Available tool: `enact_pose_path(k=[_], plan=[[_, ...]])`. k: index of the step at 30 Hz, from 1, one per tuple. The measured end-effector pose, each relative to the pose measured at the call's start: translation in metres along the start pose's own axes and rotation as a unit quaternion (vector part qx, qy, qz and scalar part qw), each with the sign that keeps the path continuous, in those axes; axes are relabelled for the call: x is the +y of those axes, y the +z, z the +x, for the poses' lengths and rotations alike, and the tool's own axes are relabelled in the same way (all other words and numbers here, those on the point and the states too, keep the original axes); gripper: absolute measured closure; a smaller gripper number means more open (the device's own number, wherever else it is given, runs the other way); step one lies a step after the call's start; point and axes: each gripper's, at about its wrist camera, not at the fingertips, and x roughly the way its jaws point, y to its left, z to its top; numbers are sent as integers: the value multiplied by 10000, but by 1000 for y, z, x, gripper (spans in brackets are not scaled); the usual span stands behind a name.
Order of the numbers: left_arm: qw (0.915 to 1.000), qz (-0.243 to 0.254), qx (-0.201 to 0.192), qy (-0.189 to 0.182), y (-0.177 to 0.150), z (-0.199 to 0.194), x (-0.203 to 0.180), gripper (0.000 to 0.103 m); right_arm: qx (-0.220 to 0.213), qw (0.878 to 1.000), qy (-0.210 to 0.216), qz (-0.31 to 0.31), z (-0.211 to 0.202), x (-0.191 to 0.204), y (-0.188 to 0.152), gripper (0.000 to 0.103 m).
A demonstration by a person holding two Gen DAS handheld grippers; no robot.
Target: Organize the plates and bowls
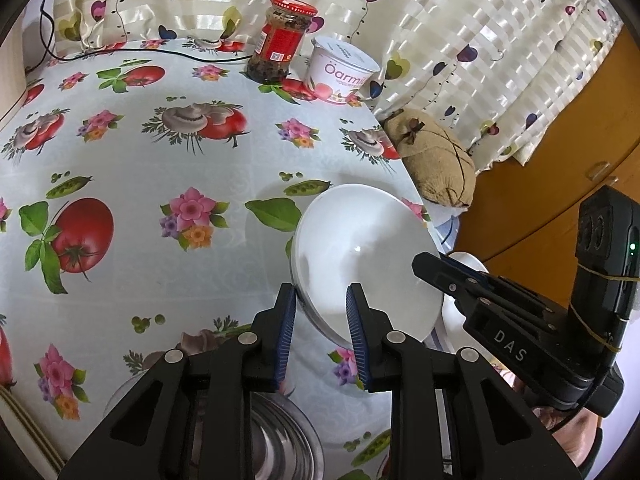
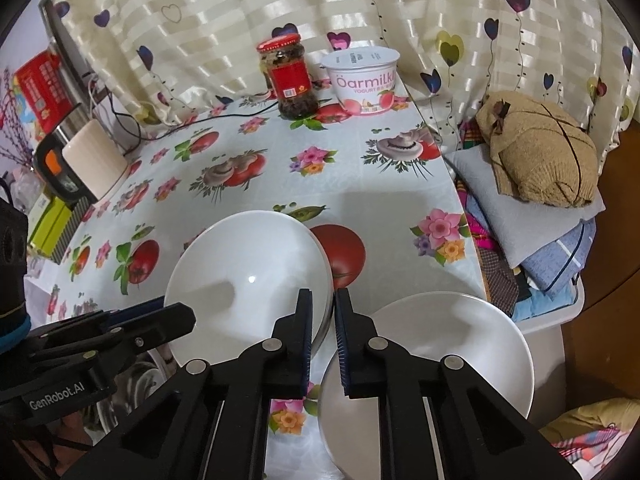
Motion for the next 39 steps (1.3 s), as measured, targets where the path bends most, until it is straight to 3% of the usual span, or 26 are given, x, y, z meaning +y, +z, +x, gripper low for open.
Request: enact_pose_path(k=[14,39], plan=[[9999,19,-90,75,-1,-12,1,79,-59,10000,9,-16,-7,6,2,92],[9991,11,-410,100,-18,-71,5,79,-354,9991,80,-203,-55,48,-3,92]])
